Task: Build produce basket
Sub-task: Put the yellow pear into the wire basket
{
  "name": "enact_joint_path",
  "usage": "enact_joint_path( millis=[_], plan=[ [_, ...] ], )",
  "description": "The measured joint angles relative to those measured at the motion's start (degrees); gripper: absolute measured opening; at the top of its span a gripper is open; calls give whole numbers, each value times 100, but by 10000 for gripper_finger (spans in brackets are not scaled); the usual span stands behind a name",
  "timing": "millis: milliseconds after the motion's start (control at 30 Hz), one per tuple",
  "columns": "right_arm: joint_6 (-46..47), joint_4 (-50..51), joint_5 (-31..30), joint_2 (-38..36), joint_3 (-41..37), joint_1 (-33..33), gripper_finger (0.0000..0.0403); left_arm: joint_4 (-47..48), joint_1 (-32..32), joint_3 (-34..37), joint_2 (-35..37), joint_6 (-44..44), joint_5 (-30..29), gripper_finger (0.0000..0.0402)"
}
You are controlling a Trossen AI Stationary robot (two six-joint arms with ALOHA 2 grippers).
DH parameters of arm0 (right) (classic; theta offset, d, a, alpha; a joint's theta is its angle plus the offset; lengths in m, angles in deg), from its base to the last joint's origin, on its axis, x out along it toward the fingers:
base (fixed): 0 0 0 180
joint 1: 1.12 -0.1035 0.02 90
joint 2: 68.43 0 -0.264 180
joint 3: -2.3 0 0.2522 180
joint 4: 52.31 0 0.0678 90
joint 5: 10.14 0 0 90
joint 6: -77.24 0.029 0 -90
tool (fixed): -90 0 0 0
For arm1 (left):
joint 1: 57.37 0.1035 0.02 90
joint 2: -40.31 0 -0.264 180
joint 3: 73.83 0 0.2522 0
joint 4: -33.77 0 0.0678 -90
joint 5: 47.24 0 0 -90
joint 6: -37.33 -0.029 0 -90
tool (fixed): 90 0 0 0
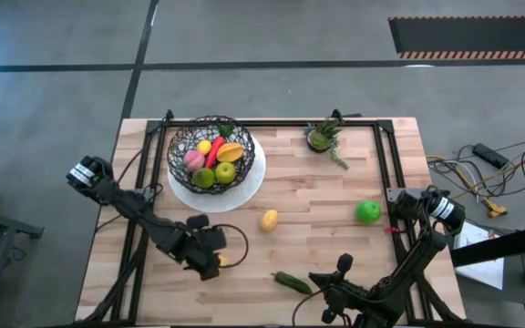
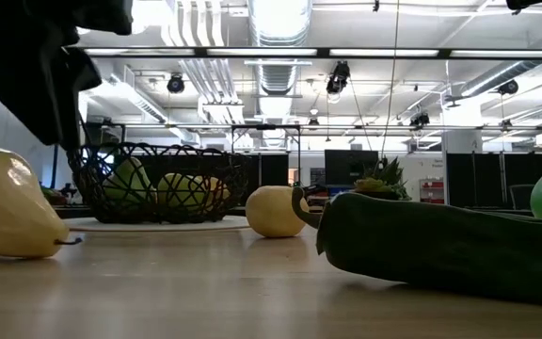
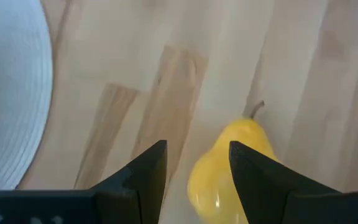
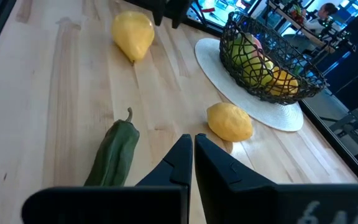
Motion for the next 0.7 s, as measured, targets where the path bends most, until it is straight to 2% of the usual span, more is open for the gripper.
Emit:
enact_joint_path(
  millis=[67, 167, 300, 367, 467, 533, 700],
  plan=[
    [0, 2, -2, 0, 0, 0, 9, -260, -75, 46, -2, 6, -283, 157],
    [-4, 3, -2, 0, 0, 0, 9, -1192, -65, 185, -2, -603, -355, 158],
    [-9, 10, -2, 0, 0, 0, 9, -2281, 63, 202, -17, -1836, 207, 184],
    [-13, 10, -2, 0, 0, 0, 9, -2499, 94, 202, -59, -2415, 480, 206],
    [-1, 4, -2, 0, -16, 0, 9, -2455, 89, 180, -238, -3085, 700, 239],
    [0, 4, -2, 0, -22, 0, 9, -2103, 90, 89, -442, -3095, 745, 253],
    [0, 0, -2, 0, -33, 0, 9, -924, 127, -465, -1155, -2973, 739, 253]
  ],
)
